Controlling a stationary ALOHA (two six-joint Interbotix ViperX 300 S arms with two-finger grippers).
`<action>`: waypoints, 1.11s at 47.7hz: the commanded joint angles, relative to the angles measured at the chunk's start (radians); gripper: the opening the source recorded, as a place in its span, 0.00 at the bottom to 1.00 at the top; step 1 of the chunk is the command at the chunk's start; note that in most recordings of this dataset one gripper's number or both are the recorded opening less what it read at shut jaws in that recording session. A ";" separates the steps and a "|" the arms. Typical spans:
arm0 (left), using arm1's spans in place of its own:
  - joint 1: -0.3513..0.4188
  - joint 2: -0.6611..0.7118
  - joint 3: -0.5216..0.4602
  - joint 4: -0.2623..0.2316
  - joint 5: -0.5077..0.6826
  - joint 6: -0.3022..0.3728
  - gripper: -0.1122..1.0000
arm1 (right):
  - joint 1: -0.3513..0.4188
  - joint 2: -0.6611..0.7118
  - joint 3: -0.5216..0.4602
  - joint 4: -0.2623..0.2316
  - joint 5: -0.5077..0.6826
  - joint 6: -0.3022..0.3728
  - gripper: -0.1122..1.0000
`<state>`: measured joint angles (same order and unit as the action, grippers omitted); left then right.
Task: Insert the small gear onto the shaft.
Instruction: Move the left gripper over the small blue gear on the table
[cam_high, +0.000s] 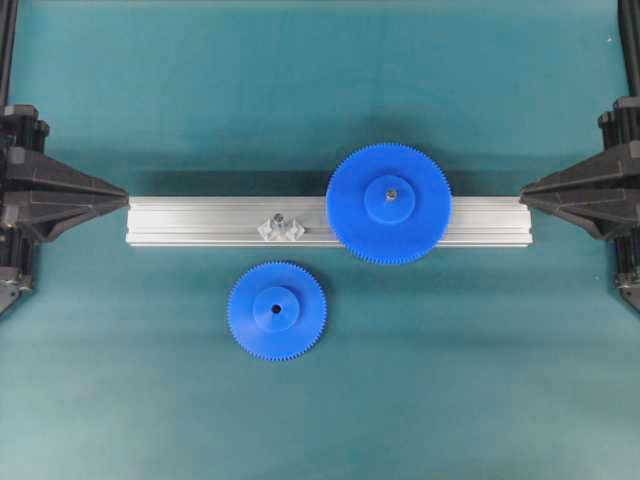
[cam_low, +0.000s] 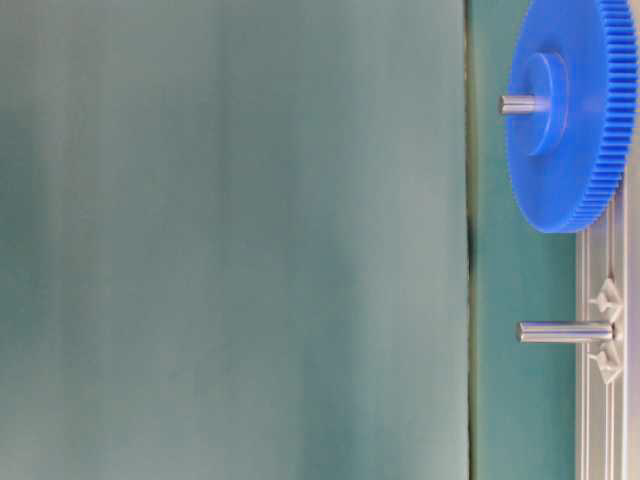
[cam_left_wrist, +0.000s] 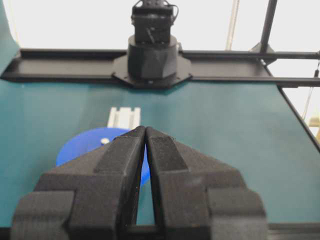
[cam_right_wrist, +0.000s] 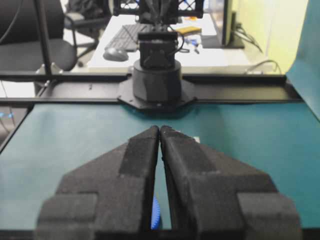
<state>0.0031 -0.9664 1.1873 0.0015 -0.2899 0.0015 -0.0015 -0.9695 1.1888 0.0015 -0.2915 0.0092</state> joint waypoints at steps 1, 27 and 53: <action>-0.006 0.006 -0.017 0.012 -0.009 -0.020 0.19 | -0.002 0.009 -0.009 0.003 -0.006 -0.003 0.25; -0.048 0.104 -0.135 0.014 0.198 -0.041 0.09 | -0.011 -0.049 -0.031 0.031 0.218 0.054 0.12; -0.115 0.480 -0.387 0.015 0.460 -0.046 0.09 | -0.021 0.040 -0.087 0.031 0.327 0.055 0.12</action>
<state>-0.0982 -0.5277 0.8575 0.0138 0.1580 -0.0414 -0.0184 -0.9557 1.1367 0.0307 0.0399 0.0552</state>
